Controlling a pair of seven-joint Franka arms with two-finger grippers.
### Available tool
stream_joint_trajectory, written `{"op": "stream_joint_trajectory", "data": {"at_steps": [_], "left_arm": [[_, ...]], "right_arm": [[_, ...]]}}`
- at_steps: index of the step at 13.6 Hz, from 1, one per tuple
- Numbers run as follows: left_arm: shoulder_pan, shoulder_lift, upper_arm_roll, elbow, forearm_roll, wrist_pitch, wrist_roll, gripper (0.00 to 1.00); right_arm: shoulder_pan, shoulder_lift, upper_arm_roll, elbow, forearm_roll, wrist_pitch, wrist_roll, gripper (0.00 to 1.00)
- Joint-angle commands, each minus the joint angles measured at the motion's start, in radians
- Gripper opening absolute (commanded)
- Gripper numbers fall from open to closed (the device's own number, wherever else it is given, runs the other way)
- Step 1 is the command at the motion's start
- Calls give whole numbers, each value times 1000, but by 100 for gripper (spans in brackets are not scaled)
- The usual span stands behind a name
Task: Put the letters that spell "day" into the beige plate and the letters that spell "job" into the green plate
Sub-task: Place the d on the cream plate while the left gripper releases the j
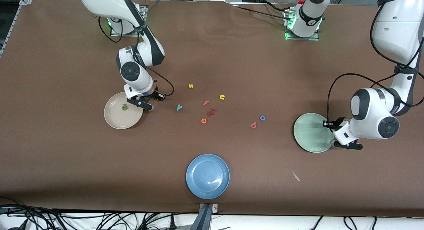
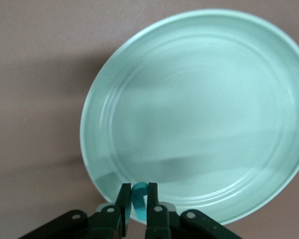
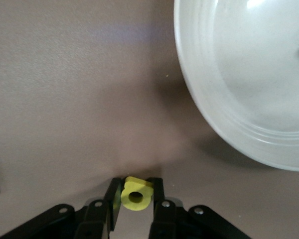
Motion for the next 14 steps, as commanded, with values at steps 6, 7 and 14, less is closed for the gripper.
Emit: {"op": "stream_joint_trajectory", "data": {"at_steps": [6, 7, 14], "left_arm": [[-104, -27, -90, 50, 13, -79, -327, 99], [-112, -27, -132, 50, 13, -87, -399, 99], [-189, 51, -259, 48, -27, 50, -786, 72]], "right_arm": [[-39, -33, -143, 212, 5, -361, -263, 18], [-51, -15, -143, 212, 7, -353, -277, 18], [-69, 33, -138, 219, 8, -328, -293, 100]]}}
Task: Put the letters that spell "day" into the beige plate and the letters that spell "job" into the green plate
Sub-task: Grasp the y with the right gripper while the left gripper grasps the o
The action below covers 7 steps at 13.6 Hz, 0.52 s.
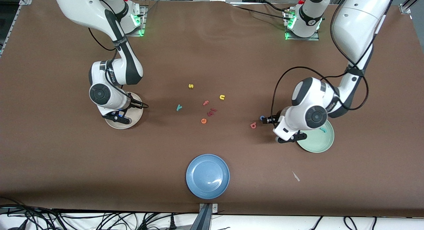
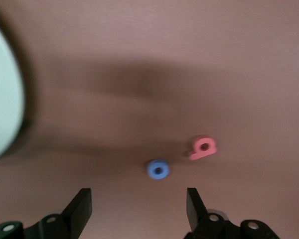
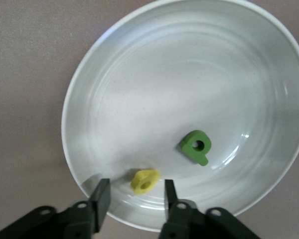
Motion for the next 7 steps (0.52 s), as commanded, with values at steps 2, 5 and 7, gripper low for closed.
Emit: {"op": "stream_joint_trajectory", "data": {"at_steps": [2, 5, 7], "left_arm": [[-30, 62, 3, 1, -17, 75, -106, 61], [-42, 94, 6, 0, -6, 77, -134, 53], [-42, 101, 7, -2, -6, 77, -134, 52]], "right_arm": [[8, -29, 21, 74, 10, -80, 34, 100], [13, -18, 104, 140, 10, -92, 215, 100], [13, -15, 163, 145, 10, -45, 319, 92]]}}
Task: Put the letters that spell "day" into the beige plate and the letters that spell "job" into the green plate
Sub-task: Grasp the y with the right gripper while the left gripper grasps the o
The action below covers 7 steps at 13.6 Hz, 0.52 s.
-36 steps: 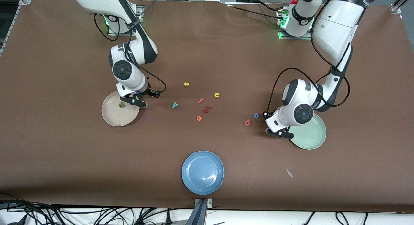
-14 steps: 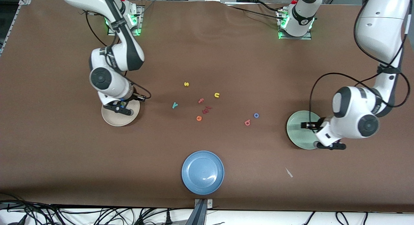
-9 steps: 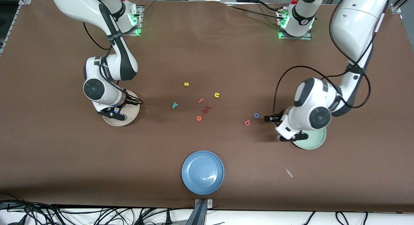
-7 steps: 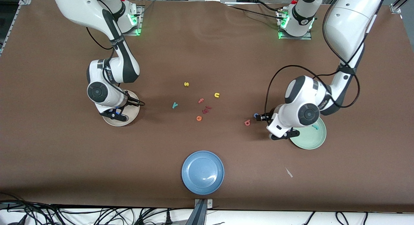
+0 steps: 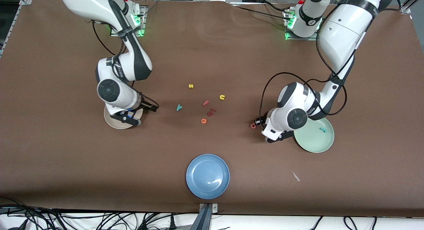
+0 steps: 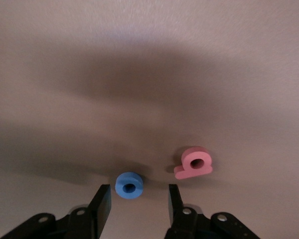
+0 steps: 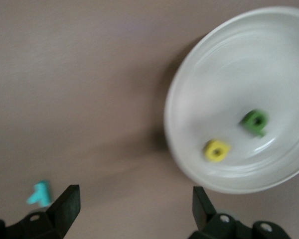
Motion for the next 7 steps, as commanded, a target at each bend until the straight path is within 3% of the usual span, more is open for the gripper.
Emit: {"op": "stream_joint_trajectory", "data": {"at_steps": [1, 2, 4, 7], "left_arm": [[-8, 2, 7, 1, -6, 2, -12, 52], [-8, 4, 7, -5, -6, 2, -12, 51], [-6, 10, 10, -3, -6, 4, -12, 44], [-6, 18, 11, -2, 0, 4, -12, 44]], "right_arm": [[6, 20, 62, 16, 8, 55, 141, 89], [12, 37, 79, 16, 10, 96, 215, 81], [42, 69, 93, 11, 10, 157, 288, 76], [77, 119, 94, 5, 14, 249, 332, 70]]}}
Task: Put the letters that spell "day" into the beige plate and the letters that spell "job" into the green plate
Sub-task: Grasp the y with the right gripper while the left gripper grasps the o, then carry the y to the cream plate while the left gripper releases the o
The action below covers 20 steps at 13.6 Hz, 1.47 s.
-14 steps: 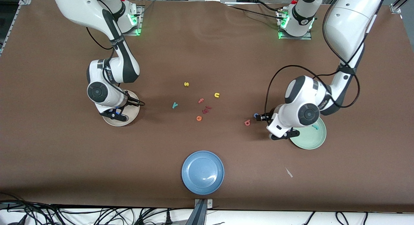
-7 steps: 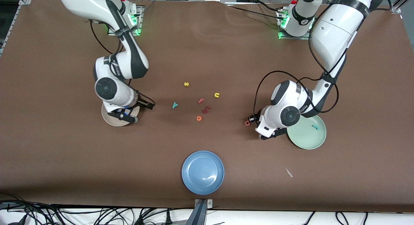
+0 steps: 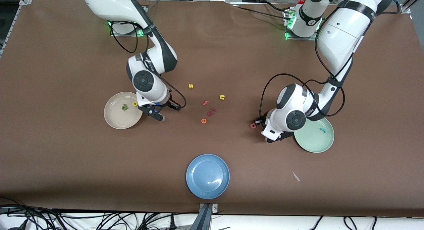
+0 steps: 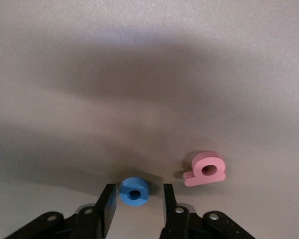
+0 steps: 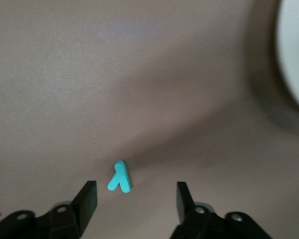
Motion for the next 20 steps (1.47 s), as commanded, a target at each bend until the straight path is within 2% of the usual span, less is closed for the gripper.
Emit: {"op": "stream_joint_trajectory", "data": {"at_steps": [1, 2, 3, 4, 7, 8, 10, 13, 15, 18, 20], "left_arm": [[-6, 4, 6, -2, 10, 3, -8, 44], [-6, 10, 6, -3, 11, 2, -11, 41], [-6, 10, 6, -2, 11, 2, -15, 30], [-6, 8, 6, -2, 11, 2, -15, 21], [-2, 2, 6, 3, 12, -6, -8, 0], [3, -2, 6, 9, 18, -11, -6, 0], [34, -54, 5, 15, 46, -43, 30, 0], [141, -162, 2, 15, 43, -214, 238, 0], [214, -168, 2, 15, 44, -236, 337, 0], [297, -122, 6, 15, 99, -213, 446, 0], [313, -81, 8, 14, 122, -131, 452, 3]], "right_arm": [[26, 45, 1, 4, 13, 75, 69, 69], [37, 55, 0, 2, 13, 98, 76, 69], [37, 65, 0, 2, 13, 108, 78, 69], [37, 66, 1, 1, 13, 109, 78, 65], [48, 82, 2, 1, 13, 131, 101, 59], [48, 83, 2, 1, 13, 132, 101, 58], [48, 83, 2, 1, 13, 132, 101, 48], [52, 85, 2, -1, 13, 132, 101, 22], [57, 83, 2, -7, 13, 131, 101, 9], [55, 71, 0, -4, 13, 123, 90, 6], [48, 34, -8, 5, 12, 74, 70, 6]]}}
